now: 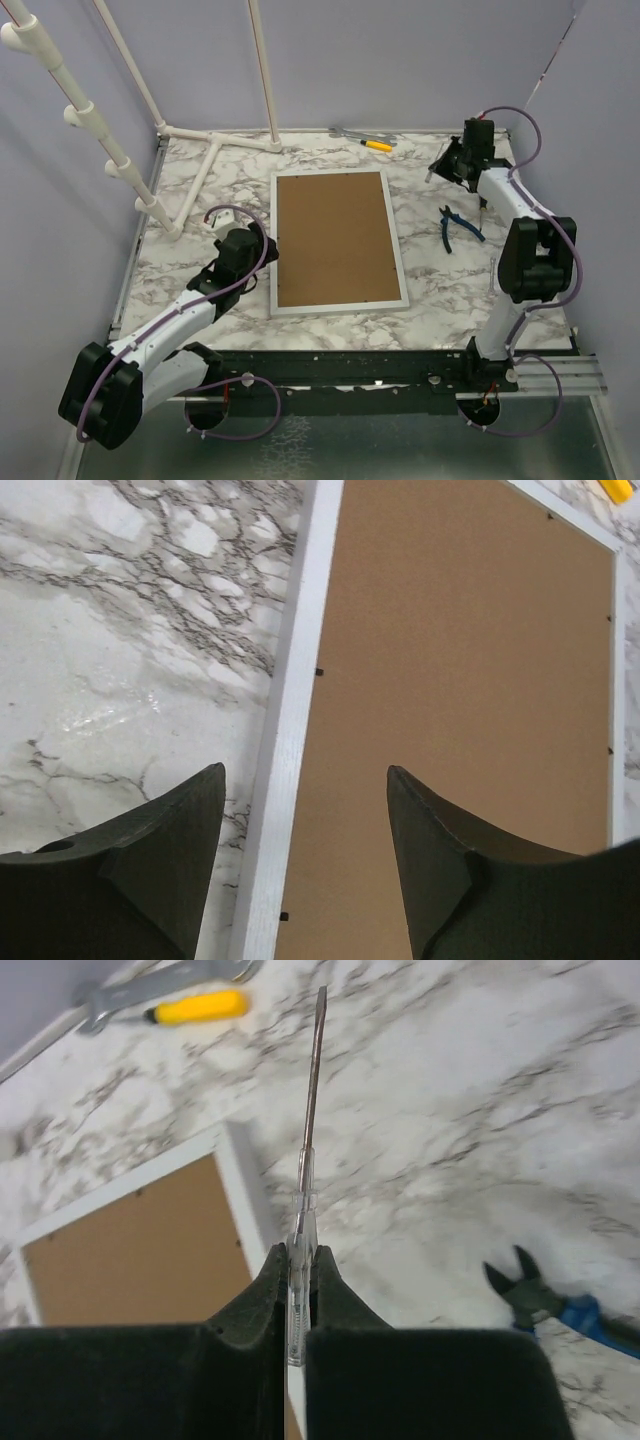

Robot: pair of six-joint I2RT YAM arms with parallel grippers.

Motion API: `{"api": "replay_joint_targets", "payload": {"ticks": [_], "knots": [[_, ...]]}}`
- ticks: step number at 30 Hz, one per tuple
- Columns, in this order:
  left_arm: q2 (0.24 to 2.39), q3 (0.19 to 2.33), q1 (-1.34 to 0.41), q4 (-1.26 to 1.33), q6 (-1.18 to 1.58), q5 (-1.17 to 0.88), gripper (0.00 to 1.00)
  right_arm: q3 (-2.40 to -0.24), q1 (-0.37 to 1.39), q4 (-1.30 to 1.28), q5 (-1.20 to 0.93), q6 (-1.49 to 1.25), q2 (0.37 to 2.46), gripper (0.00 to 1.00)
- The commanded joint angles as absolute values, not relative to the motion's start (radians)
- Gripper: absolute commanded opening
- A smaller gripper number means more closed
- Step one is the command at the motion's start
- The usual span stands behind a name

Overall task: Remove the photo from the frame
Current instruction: Pick up the screwdriver from the center of the board.

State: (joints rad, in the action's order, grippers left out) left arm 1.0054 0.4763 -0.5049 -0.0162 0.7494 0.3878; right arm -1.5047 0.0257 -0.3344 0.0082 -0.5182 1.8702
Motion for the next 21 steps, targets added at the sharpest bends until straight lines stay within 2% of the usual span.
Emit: {"api": "replay_joint_targets", "payload": {"ticks": [1, 9, 15, 21], "knots": [[1.017, 0.512, -0.503, 0.065, 0.716, 0.233, 0.67, -1.291, 0.035, -0.038, -0.467, -0.527, 1.770, 0.01], [1.033, 0.545, -0.510, 0.213, 0.747, 0.007, 0.69, -0.990, 0.145, 0.199, -0.693, -0.547, 1.559, 0.01], [1.047, 0.537, -0.520, 0.358, 0.823, -0.169, 0.86, -0.854, 0.259, 0.240, -0.726, -0.478, 1.449, 0.01], [1.088, 0.551, -0.538, 0.426, 0.884, -0.230, 0.86, -0.776, 0.340, 0.265, -0.750, -0.421, 1.351, 0.00]]}}
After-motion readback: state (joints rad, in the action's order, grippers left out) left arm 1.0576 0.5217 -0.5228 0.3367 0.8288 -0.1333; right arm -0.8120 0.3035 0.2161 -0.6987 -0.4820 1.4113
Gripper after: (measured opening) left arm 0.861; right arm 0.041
